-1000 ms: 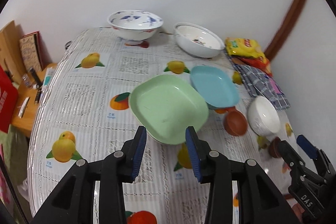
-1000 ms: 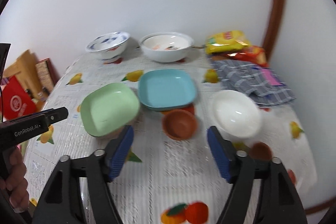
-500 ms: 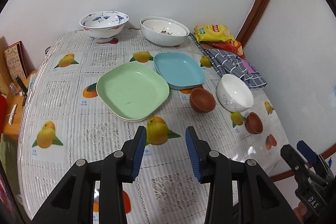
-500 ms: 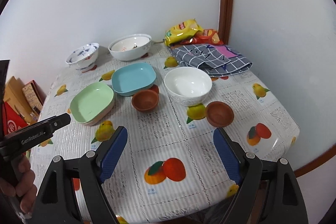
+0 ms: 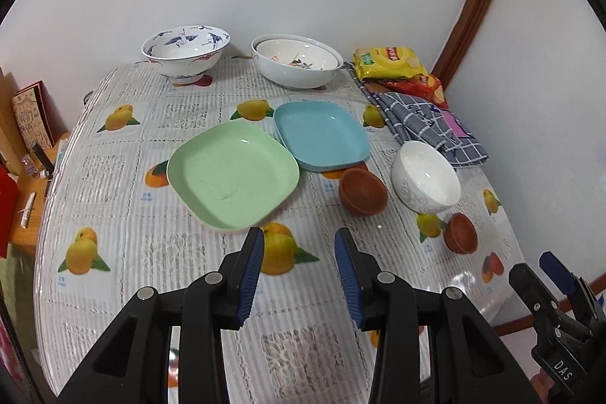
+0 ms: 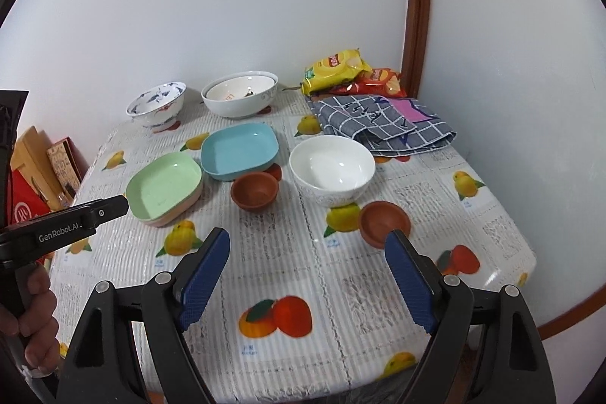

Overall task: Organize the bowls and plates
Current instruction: 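Move the right tool to the blue plate rim and close on it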

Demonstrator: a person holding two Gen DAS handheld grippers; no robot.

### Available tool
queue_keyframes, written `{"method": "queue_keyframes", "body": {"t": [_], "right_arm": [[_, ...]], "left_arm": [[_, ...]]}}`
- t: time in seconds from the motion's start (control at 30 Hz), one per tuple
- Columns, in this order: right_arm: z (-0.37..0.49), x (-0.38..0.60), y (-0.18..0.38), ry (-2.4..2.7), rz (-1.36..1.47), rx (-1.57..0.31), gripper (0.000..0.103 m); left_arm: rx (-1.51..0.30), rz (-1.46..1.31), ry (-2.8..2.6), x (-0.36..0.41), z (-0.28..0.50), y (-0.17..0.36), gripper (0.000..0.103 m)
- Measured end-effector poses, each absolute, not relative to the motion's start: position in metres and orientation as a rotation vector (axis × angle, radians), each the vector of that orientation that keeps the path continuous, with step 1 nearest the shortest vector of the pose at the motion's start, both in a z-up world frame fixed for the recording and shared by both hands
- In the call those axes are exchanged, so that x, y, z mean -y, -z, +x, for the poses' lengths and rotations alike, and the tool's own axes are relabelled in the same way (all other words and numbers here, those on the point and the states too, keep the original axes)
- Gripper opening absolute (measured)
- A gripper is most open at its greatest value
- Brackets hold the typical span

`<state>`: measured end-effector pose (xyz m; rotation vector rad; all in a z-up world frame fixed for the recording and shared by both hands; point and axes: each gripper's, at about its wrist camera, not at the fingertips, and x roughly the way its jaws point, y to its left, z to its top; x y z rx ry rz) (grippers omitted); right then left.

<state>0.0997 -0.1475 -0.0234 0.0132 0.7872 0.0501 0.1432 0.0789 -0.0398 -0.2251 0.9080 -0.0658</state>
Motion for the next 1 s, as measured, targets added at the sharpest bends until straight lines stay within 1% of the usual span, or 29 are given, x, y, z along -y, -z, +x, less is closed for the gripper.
{"method": "queue_keyframes", "body": {"t": [0.23, 0.4, 0.53, 0.7, 0.77, 0.87, 1.0], "right_arm": [[0.143, 0.149, 0.027, -0.093, 0.048, -0.772, 0.083], [0.190, 0.147, 0.029, -0.133, 0.091, -0.767, 0.083], [0.233, 0.139, 0.027, -0.152, 0.096, -0.746, 0.079], [0.283, 0.123, 0.026, -0.163, 0.050, -0.696, 0.078], [0.301, 0.118, 0.030, -0.160, 0.032, -0.690, 0.078], [0.328, 0.113, 0.045, -0.196, 0.079, -0.713, 0.078], [0.361, 0.109, 0.078, -0.195, 0.126, -0.815, 0.078]], "left_arm": [[-0.905, -0.222, 0.075, -0.078, 0.187, 0.040, 0.036], [-0.913, -0.180, 0.068, -0.076, 0.228, 0.039, 0.036], [-0.930, -0.147, 0.052, -0.079, 0.263, 0.040, 0.036], [-0.937, -0.114, 0.028, -0.081, 0.299, 0.044, 0.036], [-0.942, -0.094, 0.018, -0.080, 0.313, 0.048, 0.036], [-0.944, -0.069, 0.007, -0.078, 0.334, 0.057, 0.036], [-0.973, -0.084, 0.007, -0.077, 0.357, 0.076, 0.036]]}}
